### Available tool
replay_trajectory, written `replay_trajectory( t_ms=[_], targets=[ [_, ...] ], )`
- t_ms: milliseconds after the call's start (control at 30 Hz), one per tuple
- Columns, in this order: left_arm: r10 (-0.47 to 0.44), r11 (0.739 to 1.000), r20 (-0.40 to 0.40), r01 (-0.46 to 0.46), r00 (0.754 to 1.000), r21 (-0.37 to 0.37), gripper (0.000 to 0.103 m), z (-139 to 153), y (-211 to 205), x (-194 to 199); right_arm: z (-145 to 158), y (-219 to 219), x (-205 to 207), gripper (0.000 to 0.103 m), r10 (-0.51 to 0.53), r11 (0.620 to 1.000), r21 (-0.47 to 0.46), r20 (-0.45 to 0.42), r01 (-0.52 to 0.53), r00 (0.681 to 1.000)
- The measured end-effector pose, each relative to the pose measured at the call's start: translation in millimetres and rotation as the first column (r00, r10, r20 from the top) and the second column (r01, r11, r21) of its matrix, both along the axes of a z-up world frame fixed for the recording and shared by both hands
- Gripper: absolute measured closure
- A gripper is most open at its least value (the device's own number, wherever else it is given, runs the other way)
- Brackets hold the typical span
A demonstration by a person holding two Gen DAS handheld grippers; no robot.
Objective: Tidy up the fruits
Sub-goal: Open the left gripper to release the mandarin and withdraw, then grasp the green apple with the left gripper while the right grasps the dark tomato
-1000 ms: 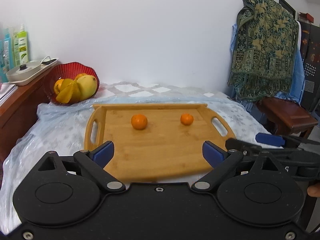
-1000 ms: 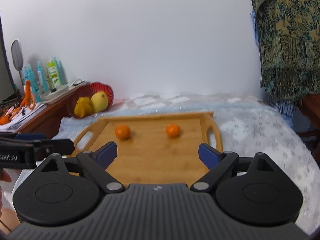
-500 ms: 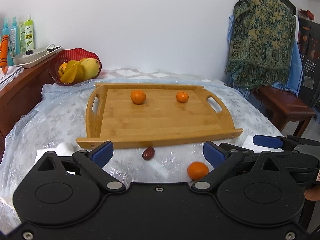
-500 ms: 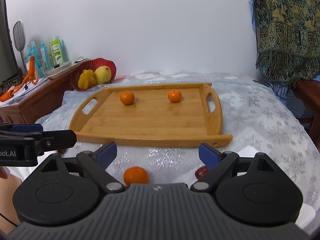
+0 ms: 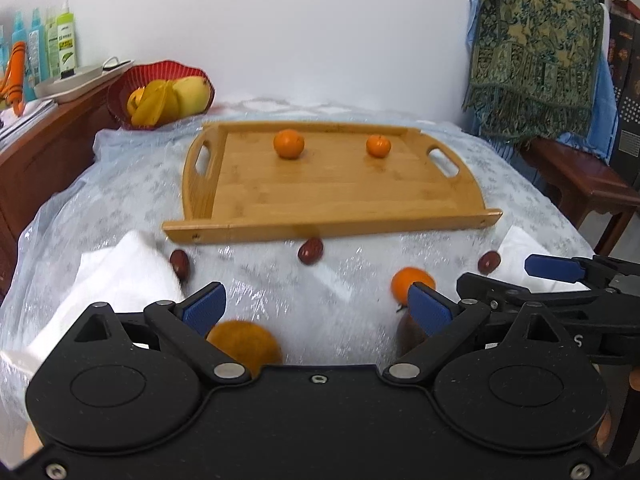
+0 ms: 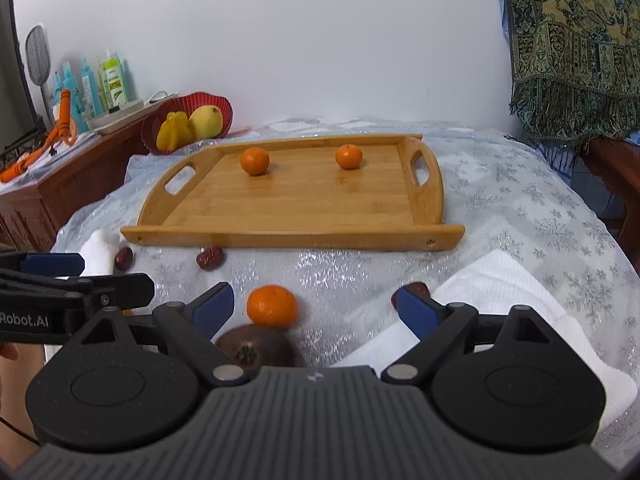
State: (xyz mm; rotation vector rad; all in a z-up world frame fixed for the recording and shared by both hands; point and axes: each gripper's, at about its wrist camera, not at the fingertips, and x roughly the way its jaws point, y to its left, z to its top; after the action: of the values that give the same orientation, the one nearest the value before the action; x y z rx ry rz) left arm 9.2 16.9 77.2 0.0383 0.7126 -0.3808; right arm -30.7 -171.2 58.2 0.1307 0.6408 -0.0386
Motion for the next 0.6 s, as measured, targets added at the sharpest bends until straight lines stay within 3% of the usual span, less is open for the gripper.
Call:
replay_trajectory(
  t_ms=[133, 333, 533, 600],
  targets=[
    [0.007, 1.0, -0.019, -0.007, 1.0, 0.001, 0.006, -6, 5, -6, -5, 4, -9, 0.008, 0.02, 1.0, -0.01, -0.008, -0.02, 1.0],
    [-0.029, 0.999, -0.034, 0.028, 0.999, -0.021, 0.007, -11, 14, -31, -8, 9, -27, 0.018, 0.055, 0.997, -0.05, 0.005, -0.055, 0.998],
    [-0.115, 0.993, -0.056, 0.115, 0.992, -0.008, 0.017, -17, 8, -60, -7, 6, -33, 0.028, 0.12, 0.992, -0.05, -0.005, -0.12, 0.993],
    [-0.138, 0.99, -0.058, 0.139, 0.989, 0.004, 0.025, -20, 3, -65, -6, 5, -33, 0.029, 0.132, 0.991, -0.031, -0.008, -0.133, 0.991]
  ],
)
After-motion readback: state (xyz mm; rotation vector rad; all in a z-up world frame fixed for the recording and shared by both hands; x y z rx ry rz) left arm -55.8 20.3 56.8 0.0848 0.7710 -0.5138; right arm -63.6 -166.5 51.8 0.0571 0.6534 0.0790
